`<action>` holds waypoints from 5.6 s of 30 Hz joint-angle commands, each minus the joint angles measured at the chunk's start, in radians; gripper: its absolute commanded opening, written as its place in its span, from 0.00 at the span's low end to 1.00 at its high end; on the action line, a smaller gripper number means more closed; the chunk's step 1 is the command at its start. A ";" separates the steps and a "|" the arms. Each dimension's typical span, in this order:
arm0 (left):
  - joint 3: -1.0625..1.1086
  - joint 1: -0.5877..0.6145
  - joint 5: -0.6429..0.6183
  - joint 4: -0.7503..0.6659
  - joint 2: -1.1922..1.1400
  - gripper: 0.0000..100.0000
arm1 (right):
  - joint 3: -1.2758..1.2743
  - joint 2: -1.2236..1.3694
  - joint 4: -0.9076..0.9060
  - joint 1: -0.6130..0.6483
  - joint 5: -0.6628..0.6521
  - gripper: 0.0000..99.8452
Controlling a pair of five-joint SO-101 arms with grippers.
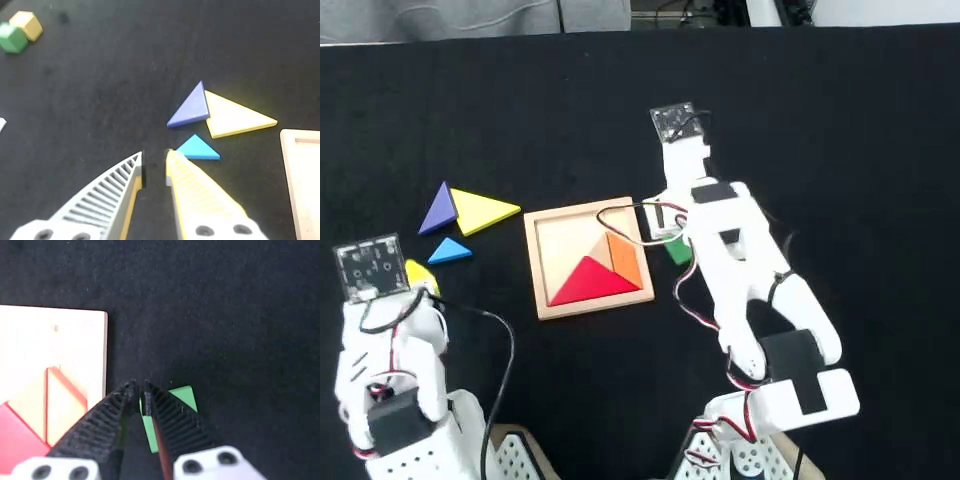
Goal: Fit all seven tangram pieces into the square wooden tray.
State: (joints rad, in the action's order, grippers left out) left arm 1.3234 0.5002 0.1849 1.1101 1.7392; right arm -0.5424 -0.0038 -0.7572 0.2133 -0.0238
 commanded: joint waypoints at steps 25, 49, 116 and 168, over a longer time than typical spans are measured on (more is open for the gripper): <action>-1.294 -0.142 0.480 0.032 -1.867 0.24 | -0.004 -0.056 0.035 0.012 -0.009 0.01; -1.779 -0.093 0.525 0.038 -2.455 0.37 | -0.004 -0.054 0.035 0.014 -0.009 0.01; -2.075 -0.051 0.640 0.164 -2.673 0.37 | -0.015 -0.054 0.034 0.035 -0.011 0.01; -2.459 -0.004 1.073 0.546 -2.837 0.35 | -0.018 -0.054 0.034 0.035 -0.011 0.01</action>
State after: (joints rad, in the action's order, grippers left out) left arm -1.1301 0.5079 1.2467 1.6778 -1.0917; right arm -0.5639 -0.0038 -0.7357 0.2363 -0.0238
